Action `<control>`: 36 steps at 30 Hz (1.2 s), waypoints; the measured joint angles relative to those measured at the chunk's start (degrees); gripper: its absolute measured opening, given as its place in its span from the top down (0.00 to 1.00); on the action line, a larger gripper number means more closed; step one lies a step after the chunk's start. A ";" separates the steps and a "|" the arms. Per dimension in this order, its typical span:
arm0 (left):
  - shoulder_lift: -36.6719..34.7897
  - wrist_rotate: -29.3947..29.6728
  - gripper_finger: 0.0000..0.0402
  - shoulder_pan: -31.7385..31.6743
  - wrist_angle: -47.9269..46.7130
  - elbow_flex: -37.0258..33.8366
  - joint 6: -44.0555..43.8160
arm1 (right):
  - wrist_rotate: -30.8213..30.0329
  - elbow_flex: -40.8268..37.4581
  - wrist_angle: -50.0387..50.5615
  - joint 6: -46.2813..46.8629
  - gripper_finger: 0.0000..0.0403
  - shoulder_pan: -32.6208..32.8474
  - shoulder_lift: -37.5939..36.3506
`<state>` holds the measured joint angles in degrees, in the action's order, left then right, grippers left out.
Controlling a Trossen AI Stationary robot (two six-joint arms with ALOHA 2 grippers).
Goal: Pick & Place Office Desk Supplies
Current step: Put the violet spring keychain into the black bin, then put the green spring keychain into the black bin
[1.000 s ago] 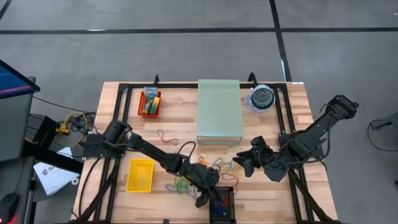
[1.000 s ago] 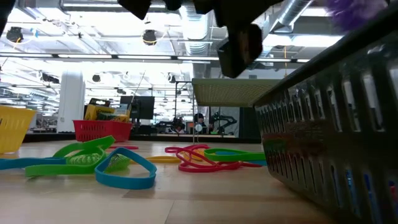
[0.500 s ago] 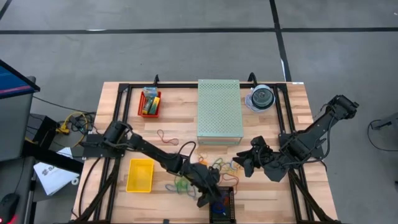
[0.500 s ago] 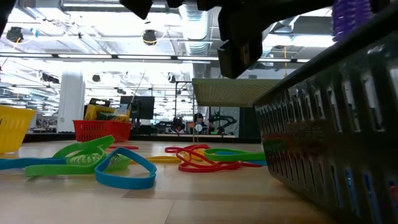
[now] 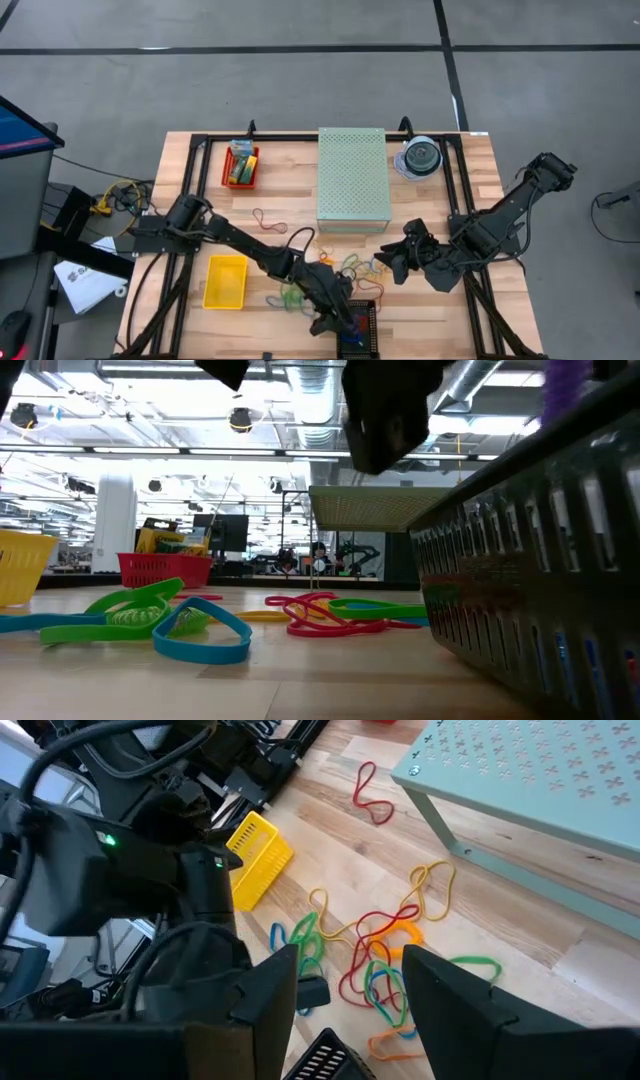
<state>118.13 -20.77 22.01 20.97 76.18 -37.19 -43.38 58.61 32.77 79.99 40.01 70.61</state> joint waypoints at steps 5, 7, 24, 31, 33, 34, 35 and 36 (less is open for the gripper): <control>0.22 0.64 0.46 -0.58 -1.25 -0.21 -1.58 | 0.00 0.00 -0.52 0.17 0.56 0.00 -0.01; -0.03 0.81 0.47 -0.71 0.97 0.09 -2.14 | 0.00 0.00 -0.63 0.17 0.56 0.00 0.00; -1.78 -4.84 0.50 -2.25 -5.55 -0.17 -0.61 | 0.02 0.00 -0.48 0.00 0.56 0.04 -0.01; -11.95 -4.74 0.50 -1.45 -30.48 -0.17 11.34 | 0.02 0.00 -0.22 -1.09 0.56 -0.04 -0.01; -14.94 -1.75 0.50 -0.63 -38.92 -0.19 14.77 | 0.00 0.00 -0.24 -1.70 0.56 -0.26 0.00; -16.42 0.30 0.50 -0.10 -41.99 -0.20 16.13 | 0.02 0.00 -0.24 -1.79 0.56 -0.50 -0.02; -17.73 2.83 0.51 0.57 -45.16 -0.20 17.57 | 0.02 0.00 -0.23 -1.94 0.56 -0.71 0.00; -18.85 5.25 0.51 1.13 -47.52 -0.19 18.71 | 0.02 0.01 -0.24 -2.02 0.56 -0.81 0.00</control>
<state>99.28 -15.52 23.14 -26.55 76.00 -18.49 -43.35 58.62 32.53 77.96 39.20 70.61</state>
